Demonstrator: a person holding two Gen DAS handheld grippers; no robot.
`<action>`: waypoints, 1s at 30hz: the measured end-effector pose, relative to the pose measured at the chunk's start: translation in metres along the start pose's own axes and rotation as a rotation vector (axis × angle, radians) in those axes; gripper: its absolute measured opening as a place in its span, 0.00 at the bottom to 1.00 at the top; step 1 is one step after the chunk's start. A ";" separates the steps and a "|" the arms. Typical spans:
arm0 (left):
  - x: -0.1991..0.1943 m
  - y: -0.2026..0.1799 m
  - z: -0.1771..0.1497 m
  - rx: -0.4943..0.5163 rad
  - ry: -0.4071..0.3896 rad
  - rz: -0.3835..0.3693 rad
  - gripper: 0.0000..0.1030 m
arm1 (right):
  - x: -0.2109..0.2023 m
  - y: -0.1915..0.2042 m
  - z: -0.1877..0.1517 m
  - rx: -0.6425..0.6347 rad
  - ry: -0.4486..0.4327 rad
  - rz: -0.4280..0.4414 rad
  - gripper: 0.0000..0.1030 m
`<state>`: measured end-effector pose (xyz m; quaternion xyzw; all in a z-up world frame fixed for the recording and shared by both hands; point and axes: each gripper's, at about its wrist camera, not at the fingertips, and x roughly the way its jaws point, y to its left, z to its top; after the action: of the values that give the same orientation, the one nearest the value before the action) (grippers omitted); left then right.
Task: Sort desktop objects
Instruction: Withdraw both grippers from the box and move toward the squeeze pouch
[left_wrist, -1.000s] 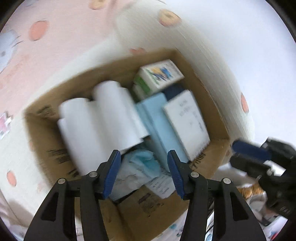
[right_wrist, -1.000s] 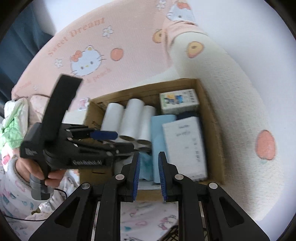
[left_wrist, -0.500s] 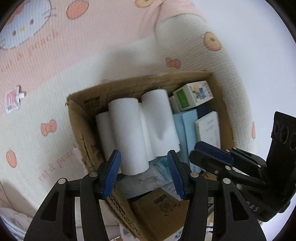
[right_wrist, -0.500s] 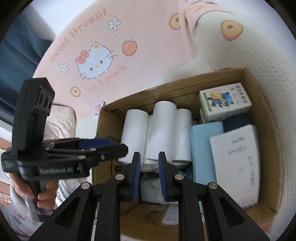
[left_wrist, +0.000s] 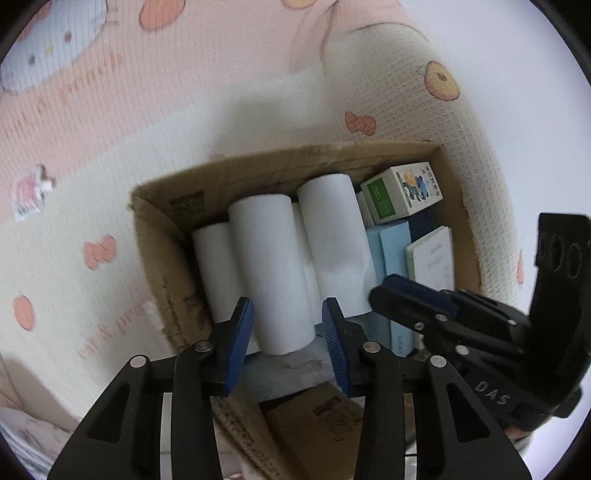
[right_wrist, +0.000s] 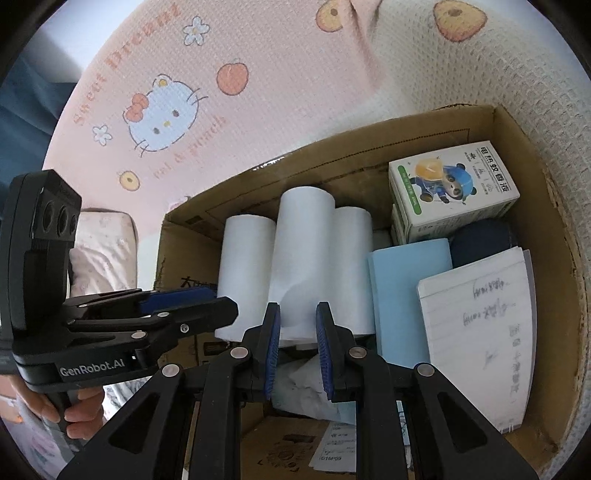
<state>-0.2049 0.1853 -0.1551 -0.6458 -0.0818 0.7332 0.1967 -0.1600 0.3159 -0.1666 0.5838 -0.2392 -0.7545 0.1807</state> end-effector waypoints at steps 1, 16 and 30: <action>-0.006 -0.002 -0.002 0.023 -0.026 0.006 0.47 | -0.004 0.003 -0.001 -0.005 -0.011 -0.009 0.16; -0.096 0.030 -0.071 0.249 -0.373 -0.133 0.57 | -0.053 0.108 -0.041 -0.280 -0.148 -0.215 0.16; -0.082 0.128 -0.118 0.188 -0.464 -0.100 0.57 | -0.019 0.187 -0.082 -0.471 -0.120 -0.276 0.16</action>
<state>-0.1049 0.0207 -0.1457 -0.4344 -0.0881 0.8555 0.2677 -0.0775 0.1606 -0.0612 0.5069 0.0144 -0.8401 0.1923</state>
